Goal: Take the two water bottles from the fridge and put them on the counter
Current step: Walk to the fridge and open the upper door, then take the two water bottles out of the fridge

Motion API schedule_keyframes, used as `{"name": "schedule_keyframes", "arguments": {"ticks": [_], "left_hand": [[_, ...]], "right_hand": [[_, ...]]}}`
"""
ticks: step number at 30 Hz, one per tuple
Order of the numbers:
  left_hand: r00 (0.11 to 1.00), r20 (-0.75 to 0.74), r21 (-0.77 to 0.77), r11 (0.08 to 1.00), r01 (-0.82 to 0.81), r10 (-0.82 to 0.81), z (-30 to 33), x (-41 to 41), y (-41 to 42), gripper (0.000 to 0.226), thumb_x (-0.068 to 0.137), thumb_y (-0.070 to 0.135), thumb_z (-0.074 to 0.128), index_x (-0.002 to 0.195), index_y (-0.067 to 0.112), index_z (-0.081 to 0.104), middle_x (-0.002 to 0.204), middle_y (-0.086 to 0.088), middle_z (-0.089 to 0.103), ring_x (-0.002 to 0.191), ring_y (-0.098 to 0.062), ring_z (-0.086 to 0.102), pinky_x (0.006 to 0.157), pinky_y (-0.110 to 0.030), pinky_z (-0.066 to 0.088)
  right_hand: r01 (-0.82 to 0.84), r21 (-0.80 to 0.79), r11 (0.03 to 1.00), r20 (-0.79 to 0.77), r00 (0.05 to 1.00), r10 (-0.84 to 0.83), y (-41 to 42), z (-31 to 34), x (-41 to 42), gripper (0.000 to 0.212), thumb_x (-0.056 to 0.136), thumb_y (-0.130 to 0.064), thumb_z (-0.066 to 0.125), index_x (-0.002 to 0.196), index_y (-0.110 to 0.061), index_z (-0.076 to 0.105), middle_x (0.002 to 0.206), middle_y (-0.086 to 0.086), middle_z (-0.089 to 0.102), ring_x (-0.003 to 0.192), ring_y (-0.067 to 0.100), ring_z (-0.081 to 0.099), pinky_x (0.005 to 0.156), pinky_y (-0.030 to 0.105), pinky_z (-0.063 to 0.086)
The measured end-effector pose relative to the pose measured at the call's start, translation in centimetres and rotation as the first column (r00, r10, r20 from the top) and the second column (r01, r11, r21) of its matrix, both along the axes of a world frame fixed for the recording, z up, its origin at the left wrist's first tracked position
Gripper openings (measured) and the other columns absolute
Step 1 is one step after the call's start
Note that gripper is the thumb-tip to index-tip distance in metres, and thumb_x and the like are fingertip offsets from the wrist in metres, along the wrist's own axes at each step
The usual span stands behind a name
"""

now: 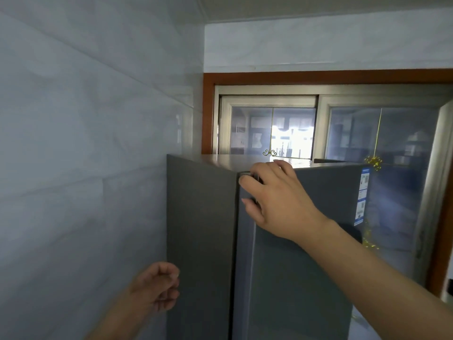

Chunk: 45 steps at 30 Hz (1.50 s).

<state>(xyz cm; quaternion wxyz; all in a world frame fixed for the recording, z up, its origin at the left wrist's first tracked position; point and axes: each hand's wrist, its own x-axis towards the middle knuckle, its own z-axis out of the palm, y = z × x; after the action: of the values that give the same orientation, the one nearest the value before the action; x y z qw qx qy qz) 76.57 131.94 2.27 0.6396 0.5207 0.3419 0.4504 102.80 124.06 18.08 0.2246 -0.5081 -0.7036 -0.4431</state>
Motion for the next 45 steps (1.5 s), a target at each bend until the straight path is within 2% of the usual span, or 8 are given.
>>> {"name": "schedule_keyframes", "arguments": {"ticks": [6, 10, 14, 23, 28, 32, 38, 45], "left_hand": [[1.0, 0.025, 0.02, 1.0, -0.003, 0.003, 0.4, 0.0, -1.2, 0.021, 0.065, 0.012, 0.064, 0.084, 0.005, 0.058, 0.056, -0.005, 0.065, 0.042, -0.015, 0.061, 0.043, -0.025, 0.052], [1.0, 0.01, 0.047, 0.999, -0.01, 0.009, -0.3, -0.1, -1.1, 0.011, 0.087, -0.003, 0.064, 0.083, 0.006, 0.059, 0.06, -0.006, 0.065, 0.044, -0.013, 0.062, 0.045, -0.024, 0.052], [0.999, 0.031, 0.06, 0.998, 0.007, -0.009, -0.2, -0.1, -0.8, 0.013, 0.072, 0.005, 0.069, 0.082, 0.007, 0.061, 0.06, -0.005, 0.065, 0.046, -0.012, 0.062, 0.048, -0.024, 0.053], [0.991, -0.002, 0.089, 0.988, 0.13, -0.13, -0.8, 3.4, 0.1, 0.018, 0.094, -0.004, 0.051, 0.084, 0.006, 0.061, 0.061, -0.003, 0.065, 0.048, -0.012, 0.061, 0.051, -0.026, 0.054], [0.965, -0.067, 0.11, 0.96, 0.258, -0.252, -0.3, 8.6, -2.0, 0.023, 0.089, 0.005, 0.065, 0.072, 0.017, 0.074, 0.067, -0.005, 0.068, 0.062, -0.018, 0.062, 0.068, -0.037, 0.052], [0.94, -0.066, 0.128, 0.931, 0.342, -0.336, -0.2, 12.5, -4.0, 0.009, 0.092, 0.004, 0.058, 0.088, 0.003, 0.066, 0.072, -0.007, 0.064, 0.067, -0.02, 0.058, 0.068, -0.035, 0.051], [0.924, -0.104, 0.05, 0.926, 0.374, -0.367, -0.3, 17.4, -5.2, 0.01, 0.092, 0.004, 0.059, 0.09, 0.003, 0.069, 0.074, -0.012, 0.067, 0.068, -0.025, 0.062, 0.07, -0.038, 0.051], [0.918, -0.116, 0.038, 0.921, 0.387, -0.38, -0.3, 22.9, -7.2, 0.014, 0.093, -0.007, 0.051, 0.088, -0.001, 0.063, 0.054, -0.008, 0.068, 0.066, -0.029, 0.057, 0.067, -0.037, 0.046]], "right_hand": [[0.019, -0.014, 1.0, -0.032, 0.999, -0.02, -0.2, -0.4, -0.1, 0.022, 0.081, -0.028, 0.059, 0.097, -0.015, 0.065, 0.11, 0.009, 0.063, 0.094, 0.031, 0.061, 0.095, 0.046, 0.039], [0.022, -0.009, 1.0, -0.047, 0.999, -0.022, -0.4, -0.5, -0.4, 0.022, 0.081, -0.029, 0.059, 0.096, -0.015, 0.067, 0.112, 0.01, 0.063, 0.097, 0.032, 0.061, 0.093, 0.045, 0.039], [0.008, 0.013, 1.0, -0.063, 0.998, -0.007, -2.6, -1.0, 0.2, 0.023, 0.082, -0.028, 0.065, 0.096, -0.011, 0.068, 0.115, 0.013, 0.062, 0.104, 0.034, 0.058, 0.094, 0.045, 0.04], [0.137, 0.163, 0.977, -0.218, 0.971, -0.099, -16.2, -2.6, 5.5, 0.059, 0.08, -0.049, 0.068, 0.114, -0.001, 0.073, 0.129, 0.023, 0.05, 0.119, 0.042, 0.05, 0.099, 0.05, 0.045], [0.354, 0.236, 0.905, -0.418, 0.878, -0.235, -21.7, -3.7, 8.7, 0.062, 0.08, -0.047, 0.07, 0.125, -0.004, 0.066, 0.138, 0.026, 0.042, 0.13, 0.047, 0.043, 0.107, 0.059, 0.042], [0.512, 0.237, 0.826, -0.495, 0.795, -0.351, -25.0, -4.1, 11.6, 0.061, 0.082, -0.044, 0.07, 0.131, -0.009, 0.063, 0.139, 0.024, 0.042, 0.138, 0.043, 0.034, 0.116, 0.054, 0.033], [0.664, 0.189, 0.724, -0.593, 0.665, -0.454, -28.3, -5.2, 16.3, 0.064, 0.087, -0.038, 0.066, 0.142, -0.01, 0.048, 0.15, 0.024, 0.038, 0.148, 0.044, 0.019, 0.12, 0.056, 0.023], [0.741, 0.095, 0.665, -0.644, 0.555, -0.526, -30.8, -5.3, 21.7, 0.072, 0.09, -0.037, 0.063, 0.151, -0.009, 0.035, 0.158, 0.025, 0.031, 0.148, 0.041, 0.023, 0.122, 0.053, 0.024]]}}
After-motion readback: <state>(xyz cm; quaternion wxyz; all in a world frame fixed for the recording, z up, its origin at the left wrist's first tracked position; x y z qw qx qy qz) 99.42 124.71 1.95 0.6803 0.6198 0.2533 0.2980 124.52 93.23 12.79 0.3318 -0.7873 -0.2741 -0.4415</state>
